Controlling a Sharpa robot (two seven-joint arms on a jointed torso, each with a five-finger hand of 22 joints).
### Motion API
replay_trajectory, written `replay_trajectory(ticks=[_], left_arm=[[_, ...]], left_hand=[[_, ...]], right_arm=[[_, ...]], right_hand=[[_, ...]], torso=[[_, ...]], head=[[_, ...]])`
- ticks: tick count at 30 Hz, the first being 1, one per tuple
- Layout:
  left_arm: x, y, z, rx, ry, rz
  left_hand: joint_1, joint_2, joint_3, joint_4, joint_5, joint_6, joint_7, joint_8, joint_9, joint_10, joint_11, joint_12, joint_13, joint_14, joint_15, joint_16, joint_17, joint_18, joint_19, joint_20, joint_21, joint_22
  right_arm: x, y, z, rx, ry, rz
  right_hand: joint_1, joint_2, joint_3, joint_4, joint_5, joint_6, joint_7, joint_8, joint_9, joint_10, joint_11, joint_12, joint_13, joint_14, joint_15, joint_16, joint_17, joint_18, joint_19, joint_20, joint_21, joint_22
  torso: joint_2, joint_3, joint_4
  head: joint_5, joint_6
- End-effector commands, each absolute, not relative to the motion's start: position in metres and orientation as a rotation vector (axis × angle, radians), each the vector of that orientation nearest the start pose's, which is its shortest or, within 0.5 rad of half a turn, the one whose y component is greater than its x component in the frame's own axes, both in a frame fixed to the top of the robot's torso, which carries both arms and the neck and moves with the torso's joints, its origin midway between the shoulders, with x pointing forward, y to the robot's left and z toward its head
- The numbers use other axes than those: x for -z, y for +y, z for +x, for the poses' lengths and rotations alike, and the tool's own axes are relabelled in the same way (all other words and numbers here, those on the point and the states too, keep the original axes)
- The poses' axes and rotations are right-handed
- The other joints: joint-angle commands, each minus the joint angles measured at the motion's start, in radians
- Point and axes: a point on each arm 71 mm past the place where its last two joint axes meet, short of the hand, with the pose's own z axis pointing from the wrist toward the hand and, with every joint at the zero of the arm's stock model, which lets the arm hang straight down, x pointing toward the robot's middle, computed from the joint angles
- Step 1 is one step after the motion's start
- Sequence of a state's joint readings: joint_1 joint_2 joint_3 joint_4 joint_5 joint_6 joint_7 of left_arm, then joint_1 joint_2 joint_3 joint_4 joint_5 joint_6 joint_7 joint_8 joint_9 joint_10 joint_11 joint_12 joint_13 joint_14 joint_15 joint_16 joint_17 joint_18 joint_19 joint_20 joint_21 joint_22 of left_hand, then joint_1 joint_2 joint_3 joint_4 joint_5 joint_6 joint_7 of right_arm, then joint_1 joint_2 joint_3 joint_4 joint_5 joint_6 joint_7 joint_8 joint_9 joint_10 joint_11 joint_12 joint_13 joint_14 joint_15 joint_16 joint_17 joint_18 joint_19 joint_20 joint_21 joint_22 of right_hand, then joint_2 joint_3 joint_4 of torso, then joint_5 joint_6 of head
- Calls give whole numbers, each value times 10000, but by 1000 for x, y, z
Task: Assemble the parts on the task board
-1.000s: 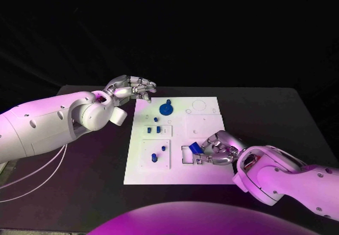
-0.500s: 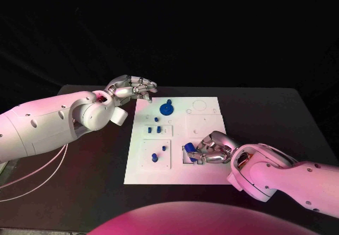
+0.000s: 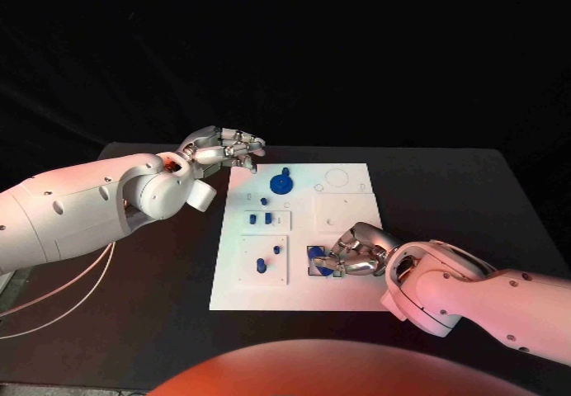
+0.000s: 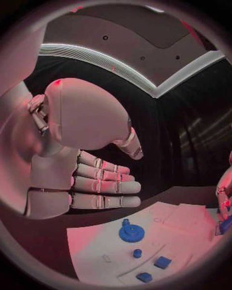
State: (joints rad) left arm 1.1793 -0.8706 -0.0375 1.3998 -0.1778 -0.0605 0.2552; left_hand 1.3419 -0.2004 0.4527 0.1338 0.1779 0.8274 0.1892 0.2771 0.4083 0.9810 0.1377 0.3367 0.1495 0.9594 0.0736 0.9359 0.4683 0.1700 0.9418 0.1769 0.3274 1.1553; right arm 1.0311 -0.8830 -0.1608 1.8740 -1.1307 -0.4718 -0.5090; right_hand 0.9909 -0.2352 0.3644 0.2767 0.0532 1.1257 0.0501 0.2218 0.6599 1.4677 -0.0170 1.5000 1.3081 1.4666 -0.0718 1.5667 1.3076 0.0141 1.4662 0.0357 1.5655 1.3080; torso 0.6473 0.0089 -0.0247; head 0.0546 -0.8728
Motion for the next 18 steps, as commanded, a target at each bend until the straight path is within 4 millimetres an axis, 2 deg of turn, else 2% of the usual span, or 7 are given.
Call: replay_trajectory(ticks=[1, 3, 5, 6, 7, 12, 18], left_arm=[[201, 244, 499, 15148, 16805, -9857], [201, 244, 499, 15143, 16804, -9860], [201, 244, 499, 15137, 16801, -9862], [201, 244, 499, 15133, 16800, -9864], [201, 244, 499, 15127, 16798, -9867], [201, 245, 499, 15110, 16797, -9875], [201, 245, 499, 15099, 16795, -9881]], left_hand=[[-73, 7, 53, -32, -21, -44, 5, 59, -2, -70, -17, 32, 15, -84, 5, -30, 9, 89, -19, 34, -62, -9], [-73, 7, 53, -32, -21, -44, 5, 59, -2, -70, -17, 32, 15, -84, 5, -30, 9, 89, -19, 34, -62, -9], [-73, 7, 53, -32, -21, -44, 5, 59, -2, -70, -17, 32, 15, -84, 5, -30, 9, 89, -19, 34, -62, -9], [-73, 7, 53, -32, -21, -44, 5, 59, -2, -70, -17, 32, 15, -84, 5, -30, 9, 89, -19, 34, -62, -9], [-73, 7, 53, -32, -21, -44, 5, 59, -2, -70, -17, 32, 15, -84, 5, -30, 9, 89, -19, 34, -62, -9], [-73, 7, 53, -32, -21, -44, 5, 59, -2, -70, -17, 32, 15, -84, 5, -30, 9, 89, -19, 34, -62, -9], [-73, 7, 53, -32, -21, -44, 5, 59, -2, -70, -17, 32, 15, -84, 5, -30, 9, 89, -19, 34, -62, -9]], right_arm=[[275, -152, 358, -6622, 21136, 3826], [275, -152, 359, -6628, 21038, 3829], [274, -152, 360, -6673, 20995, 3797], [274, -151, 359, -6710, 20979, 3771], [274, -151, 359, -6758, 20964, 3741], [271, -148, 357, -7044, 20879, 3563], [267, -149, 351, -7338, 20756, 3289]], right_hand=[[-203, 96, -872, 162, -39, -179, 73, -114, 15, 578, 28, -187, 2071, 1042, -14, 41, 2632, -112, 990, 10, -77, 2589], [-321, 362, -2612, 200, -24, -421, 164, -229, 14, 409, 106, -505, 1883, 1042, 52, 41, 2632, -81, 931, 64, -214, 2548], [-319, 786, -3607, 196, 72, -472, 201, -254, 15, 346, 157, -624, 1814, 1042, 97, 41, 2632, -64, 898, 122, -293, 2525], [-324, 1022, -3964, 200, 402, -492, 223, -264, 14, 320, 152, -672, 1785, 1042, 118, 41, 2632, -60, 891, 133, -309, 2521], [-303, 1148, -4186, 166, 697, -510, 218, -273, 12, 308, 170, -696, 1771, 1042, 114, 41, 2632, -57, 885, 140, -324, 2516], [-325, 1290, -4602, 175, 794, -514, 225, -276, 11, 308, 175, -698, 1769, 1042, 119, 41, 2632, -54, 880, 147, -339, 2512], [-7, 1640, -4870, 145, 1162, -419, 194, -229, 28, 361, 149, -611, 1820, 1042, 101, 41, 2632, -64, 901, 136, -293, 2526]], torso=[[2, -1, -6], [0, 2, -7], [2, 8, -6], [5, 11, -4], [7, 13, -6], [3, 15, -11], [4, 18, -14]], head=[[-14, 2], [-8, 2], [4, 2], [4, 2], [7, 2], [2, 2], [8, 2]])
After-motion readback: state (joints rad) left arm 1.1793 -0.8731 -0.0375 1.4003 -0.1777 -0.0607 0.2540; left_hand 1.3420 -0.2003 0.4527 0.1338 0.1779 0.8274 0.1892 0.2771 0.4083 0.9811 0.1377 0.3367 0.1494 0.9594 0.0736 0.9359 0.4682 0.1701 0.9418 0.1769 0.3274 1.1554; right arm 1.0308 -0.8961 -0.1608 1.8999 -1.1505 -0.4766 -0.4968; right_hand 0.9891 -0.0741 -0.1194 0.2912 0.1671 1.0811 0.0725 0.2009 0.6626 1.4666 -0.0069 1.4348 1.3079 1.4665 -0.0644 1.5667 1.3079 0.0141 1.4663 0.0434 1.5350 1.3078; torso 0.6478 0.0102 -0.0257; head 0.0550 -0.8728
